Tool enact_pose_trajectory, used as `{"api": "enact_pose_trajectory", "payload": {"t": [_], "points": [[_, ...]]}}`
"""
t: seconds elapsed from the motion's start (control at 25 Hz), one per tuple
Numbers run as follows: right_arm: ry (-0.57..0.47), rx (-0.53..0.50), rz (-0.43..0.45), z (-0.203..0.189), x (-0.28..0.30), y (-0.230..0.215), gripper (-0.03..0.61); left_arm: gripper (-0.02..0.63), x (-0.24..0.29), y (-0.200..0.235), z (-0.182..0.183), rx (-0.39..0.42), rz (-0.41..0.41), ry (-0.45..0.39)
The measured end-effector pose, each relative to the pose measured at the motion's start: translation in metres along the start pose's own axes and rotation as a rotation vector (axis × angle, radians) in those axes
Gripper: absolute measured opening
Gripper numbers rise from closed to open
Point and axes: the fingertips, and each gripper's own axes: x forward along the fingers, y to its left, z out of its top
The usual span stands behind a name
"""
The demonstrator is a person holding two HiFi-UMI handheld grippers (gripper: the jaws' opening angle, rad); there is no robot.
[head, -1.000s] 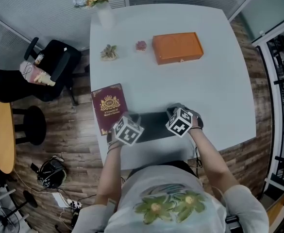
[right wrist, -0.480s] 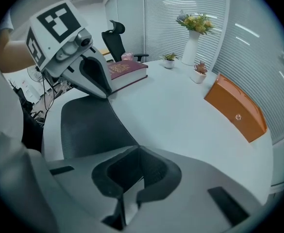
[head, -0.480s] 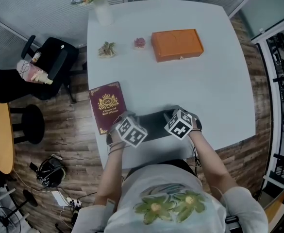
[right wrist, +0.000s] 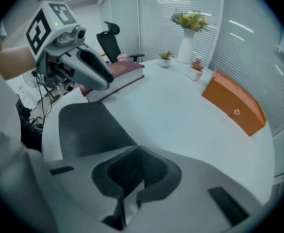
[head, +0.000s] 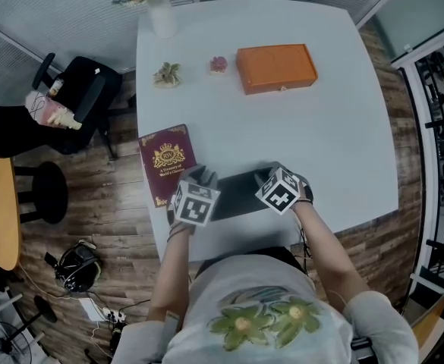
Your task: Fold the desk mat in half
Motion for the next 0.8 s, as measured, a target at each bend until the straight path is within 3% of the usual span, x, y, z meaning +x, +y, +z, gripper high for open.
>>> {"api": "enact_pose_trajectory", "payload": {"t": [0.44,0.8], "points": [[-0.126,0.066,-0.078,0.023,-0.039,-0.001,0.02,0.097,-0.028,-0.003,0.011,-0.069,0.013,-0.113],[-0.332,0.187,-0.186,0.045,-0.101,0.008,0.018,0.069,-0.081,-0.008,0.027,-0.134,0.066,-0.297]]}}
